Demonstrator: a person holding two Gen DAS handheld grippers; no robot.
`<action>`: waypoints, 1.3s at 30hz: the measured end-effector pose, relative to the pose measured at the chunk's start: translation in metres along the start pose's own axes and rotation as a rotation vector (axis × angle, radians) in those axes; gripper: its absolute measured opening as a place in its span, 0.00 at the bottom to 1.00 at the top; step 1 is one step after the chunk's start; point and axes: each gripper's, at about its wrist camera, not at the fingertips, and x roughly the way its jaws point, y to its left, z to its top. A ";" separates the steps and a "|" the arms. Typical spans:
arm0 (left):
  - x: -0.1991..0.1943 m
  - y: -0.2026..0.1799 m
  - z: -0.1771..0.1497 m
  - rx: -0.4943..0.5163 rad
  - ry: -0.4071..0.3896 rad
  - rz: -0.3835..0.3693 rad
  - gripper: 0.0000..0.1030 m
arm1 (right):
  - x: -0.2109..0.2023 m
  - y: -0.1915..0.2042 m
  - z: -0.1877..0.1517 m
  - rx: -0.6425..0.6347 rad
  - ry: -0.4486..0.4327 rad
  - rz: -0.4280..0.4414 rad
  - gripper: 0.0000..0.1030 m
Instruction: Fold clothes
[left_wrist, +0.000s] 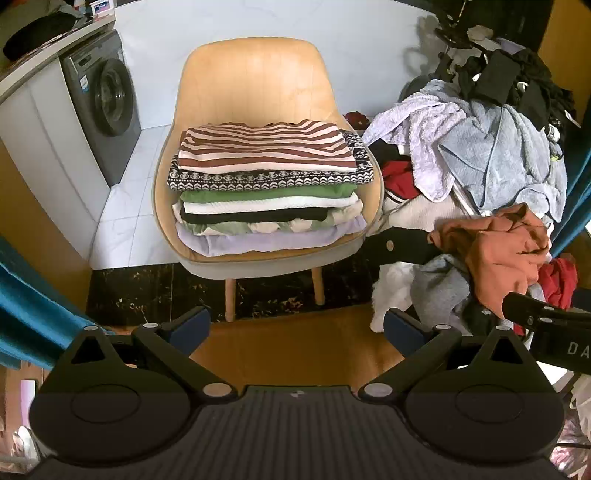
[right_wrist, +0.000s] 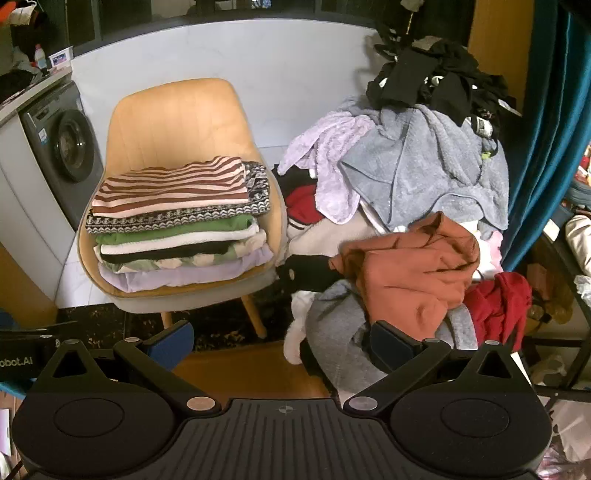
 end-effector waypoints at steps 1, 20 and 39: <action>0.000 -0.001 0.000 -0.002 0.001 0.000 0.99 | 0.000 -0.001 0.000 -0.002 0.003 0.000 0.99; -0.001 -0.006 0.006 0.012 -0.010 0.000 0.99 | 0.000 -0.004 0.004 -0.018 -0.006 -0.002 0.99; 0.000 0.003 0.013 0.008 -0.009 0.005 0.99 | 0.003 0.004 0.008 -0.017 -0.002 0.002 0.99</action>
